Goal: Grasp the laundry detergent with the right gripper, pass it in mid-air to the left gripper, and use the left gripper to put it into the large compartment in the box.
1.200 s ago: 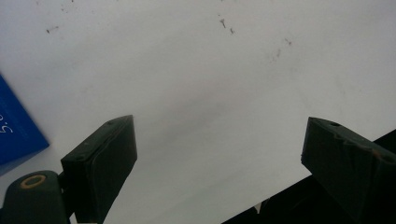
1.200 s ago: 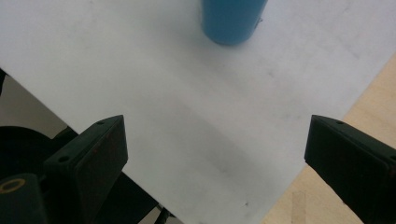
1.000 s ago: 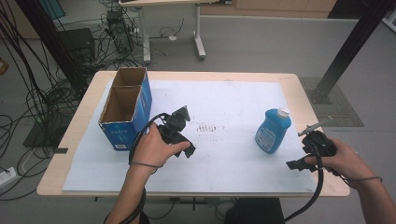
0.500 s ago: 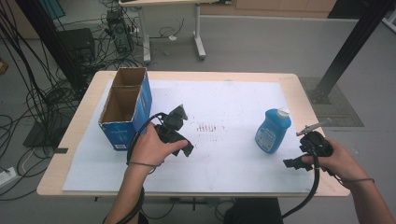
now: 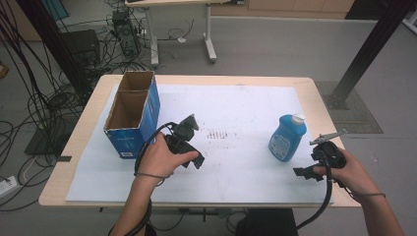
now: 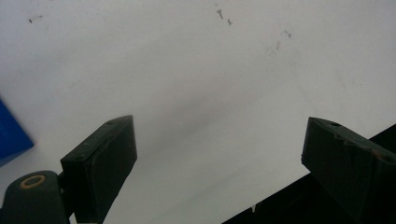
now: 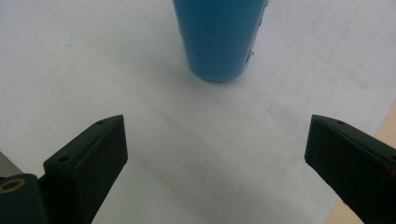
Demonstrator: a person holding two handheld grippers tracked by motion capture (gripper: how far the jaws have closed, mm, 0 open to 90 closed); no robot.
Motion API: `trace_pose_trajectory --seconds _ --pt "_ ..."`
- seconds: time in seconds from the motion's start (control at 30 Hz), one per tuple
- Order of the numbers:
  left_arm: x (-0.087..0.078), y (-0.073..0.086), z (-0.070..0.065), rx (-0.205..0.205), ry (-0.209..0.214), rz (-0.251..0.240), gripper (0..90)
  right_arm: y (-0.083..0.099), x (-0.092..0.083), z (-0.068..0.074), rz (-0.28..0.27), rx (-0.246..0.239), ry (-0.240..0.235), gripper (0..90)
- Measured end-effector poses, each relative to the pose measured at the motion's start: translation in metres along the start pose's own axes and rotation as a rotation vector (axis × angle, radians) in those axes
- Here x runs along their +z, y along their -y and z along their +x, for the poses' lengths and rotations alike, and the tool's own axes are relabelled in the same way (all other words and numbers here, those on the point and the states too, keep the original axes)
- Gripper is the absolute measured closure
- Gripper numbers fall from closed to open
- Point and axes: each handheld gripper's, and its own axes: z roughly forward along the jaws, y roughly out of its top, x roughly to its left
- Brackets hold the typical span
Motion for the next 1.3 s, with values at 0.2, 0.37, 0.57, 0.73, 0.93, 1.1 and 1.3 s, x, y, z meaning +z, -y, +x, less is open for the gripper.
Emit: trace_pose_trajectory --seconds 0.2,0.37,0.57,0.73,0.93,1.1,1.3 --pt "0.002 0.002 0.000 -0.005 0.005 0.003 10.8 0.002 0.003 0.001 -0.037 0.027 0.005 4.3" --pt "0.004 0.003 0.000 -0.005 0.010 0.006 10.8 0.002 0.005 0.001 -0.077 0.040 0.007 4.0" --pt "0.006 0.004 0.000 -0.006 0.014 0.012 10.8 0.004 0.006 0.001 -0.113 0.051 0.012 3.9" --pt "0.008 0.004 0.001 -0.006 0.014 0.026 10.8 0.005 0.009 0.002 -0.144 0.044 0.014 4.0" --pt "0.008 0.004 0.001 -0.007 0.017 0.025 10.8 0.007 0.013 0.002 -0.184 0.045 0.016 4.1" --pt "0.009 0.004 0.002 -0.010 0.016 0.029 10.8 0.008 0.015 0.002 -0.208 0.036 0.017 4.1" --pt "0.010 0.005 0.002 -0.007 0.018 0.029 10.8 0.010 0.020 0.003 -0.257 0.040 0.039 4.1"
